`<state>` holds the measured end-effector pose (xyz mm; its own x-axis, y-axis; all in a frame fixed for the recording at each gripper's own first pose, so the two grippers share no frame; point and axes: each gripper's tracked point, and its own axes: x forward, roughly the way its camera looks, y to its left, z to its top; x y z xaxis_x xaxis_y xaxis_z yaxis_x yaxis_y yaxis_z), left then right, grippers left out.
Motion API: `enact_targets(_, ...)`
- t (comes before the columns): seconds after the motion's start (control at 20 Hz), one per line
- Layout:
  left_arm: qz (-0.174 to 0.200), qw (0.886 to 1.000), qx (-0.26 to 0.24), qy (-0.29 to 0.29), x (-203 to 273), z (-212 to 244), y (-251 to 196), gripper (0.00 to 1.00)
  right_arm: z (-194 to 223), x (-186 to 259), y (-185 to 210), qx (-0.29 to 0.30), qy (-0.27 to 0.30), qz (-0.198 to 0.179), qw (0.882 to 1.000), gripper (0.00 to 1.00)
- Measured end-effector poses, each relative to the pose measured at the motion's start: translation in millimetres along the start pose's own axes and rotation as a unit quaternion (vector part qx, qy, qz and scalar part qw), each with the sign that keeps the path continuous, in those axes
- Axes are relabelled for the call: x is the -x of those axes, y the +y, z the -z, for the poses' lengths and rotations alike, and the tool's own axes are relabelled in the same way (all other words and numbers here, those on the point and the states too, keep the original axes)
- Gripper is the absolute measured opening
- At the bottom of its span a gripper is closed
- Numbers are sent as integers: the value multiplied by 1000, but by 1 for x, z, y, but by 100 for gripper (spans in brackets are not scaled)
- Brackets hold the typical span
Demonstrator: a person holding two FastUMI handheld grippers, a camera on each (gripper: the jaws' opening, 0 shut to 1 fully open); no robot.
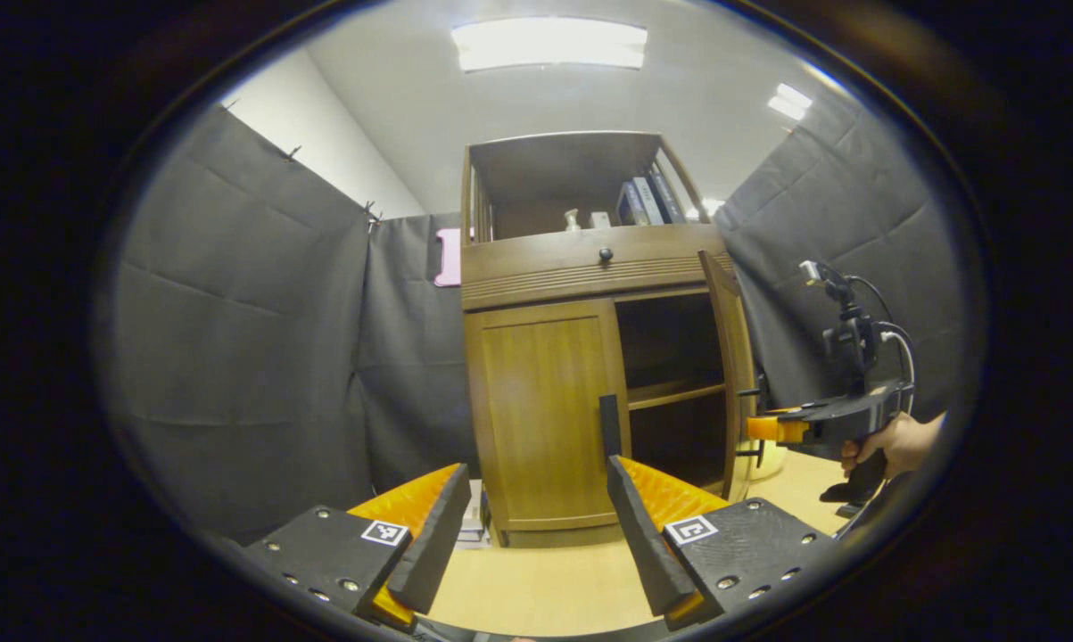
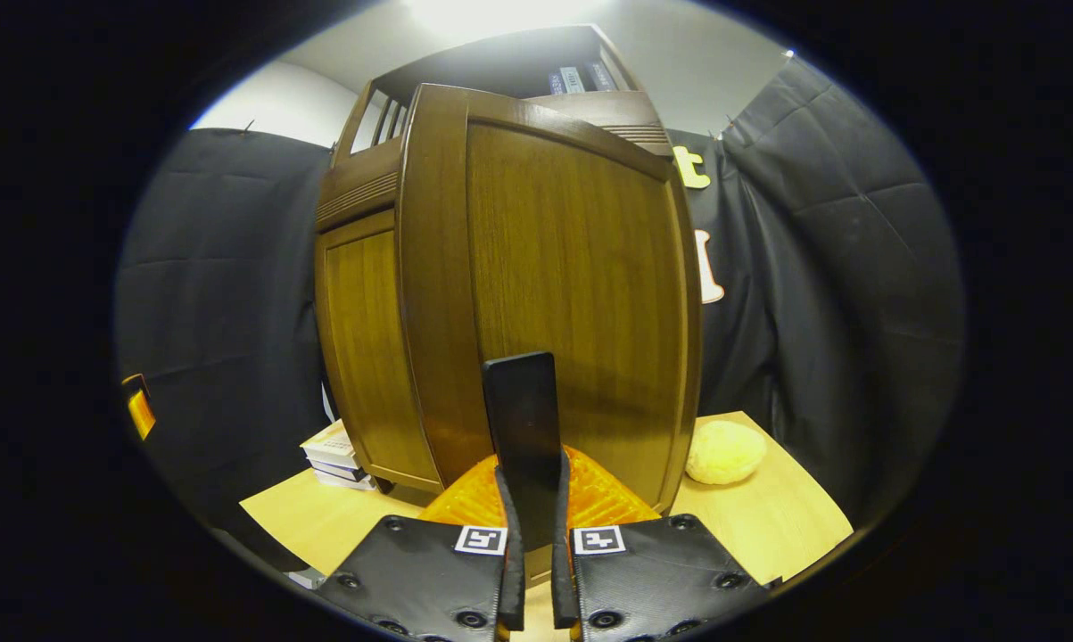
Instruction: Open the right door of the double-door shoe cabinet with the right hand, and open the left door with the left hand.
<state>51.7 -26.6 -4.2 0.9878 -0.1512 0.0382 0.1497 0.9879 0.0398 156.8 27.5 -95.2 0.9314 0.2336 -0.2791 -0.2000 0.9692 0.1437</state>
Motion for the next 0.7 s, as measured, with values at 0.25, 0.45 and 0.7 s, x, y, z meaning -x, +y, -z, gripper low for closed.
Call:
enact_targets(0.25,22,1000,-1,-3,-1,-6,-13,89,2,17,-21,-5,3,11,1000,16)
enact_targets(0.45,34,999,1,-3,5,-2,-16,89,2,30,-39,-7,2,30,1000,13)
enact_targets(0.7,44,999,0,-3,7,-3,-20,89,2,46,-65,-10,1,55,998,13)
